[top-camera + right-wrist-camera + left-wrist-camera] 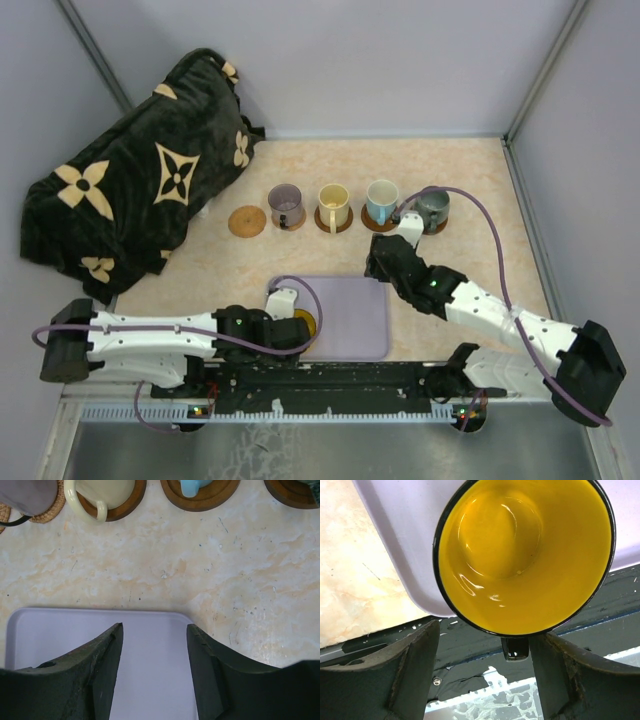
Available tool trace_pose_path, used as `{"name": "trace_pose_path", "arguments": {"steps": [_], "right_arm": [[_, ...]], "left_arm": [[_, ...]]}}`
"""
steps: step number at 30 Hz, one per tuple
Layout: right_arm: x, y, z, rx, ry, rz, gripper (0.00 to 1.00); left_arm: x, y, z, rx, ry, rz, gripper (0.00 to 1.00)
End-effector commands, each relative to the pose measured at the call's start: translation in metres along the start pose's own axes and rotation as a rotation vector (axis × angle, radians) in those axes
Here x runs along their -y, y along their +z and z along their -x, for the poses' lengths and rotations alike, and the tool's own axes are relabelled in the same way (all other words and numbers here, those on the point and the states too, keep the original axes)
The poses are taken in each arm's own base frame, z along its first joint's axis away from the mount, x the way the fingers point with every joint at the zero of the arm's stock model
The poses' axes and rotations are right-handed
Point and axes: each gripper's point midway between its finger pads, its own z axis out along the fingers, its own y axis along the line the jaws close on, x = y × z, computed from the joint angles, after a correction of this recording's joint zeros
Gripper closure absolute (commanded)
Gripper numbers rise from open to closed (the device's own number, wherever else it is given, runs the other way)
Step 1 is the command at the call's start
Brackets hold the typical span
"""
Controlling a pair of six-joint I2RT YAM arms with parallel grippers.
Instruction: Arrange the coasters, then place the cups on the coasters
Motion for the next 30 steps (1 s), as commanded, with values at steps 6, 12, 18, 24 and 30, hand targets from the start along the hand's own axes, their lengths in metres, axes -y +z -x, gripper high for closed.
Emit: {"name": "trace_pose_path", "arguments": {"steps": [6, 12, 18, 24, 30], "right_arm": [[-0.009, 0.0, 0.009, 0.031, 0.021, 0.02, 0.46], [-0.008, 0.001, 0.008, 0.032, 0.022, 0.018, 0.46], [-0.009, 0.002, 0.007, 0.028, 0.02, 0.016, 0.46], [-0.009, 0.004, 0.006, 0.023, 0.02, 0.017, 0.46], [-0.01, 0.005, 0.004, 0.018, 0.019, 0.018, 0.46]], "left_arm": [[0.012, 0.008, 0.0, 0.001, 0.028, -0.026, 0.3], [0.007, 0.012, -0.005, -0.013, 0.03, 0.006, 0.34], [0.005, 0.015, -0.005, -0.008, 0.03, 0.02, 0.35], [0.005, 0.017, -0.005, -0.006, 0.035, 0.018, 0.49], [0.001, 0.02, -0.008, -0.012, 0.038, 0.033, 0.61]]}}
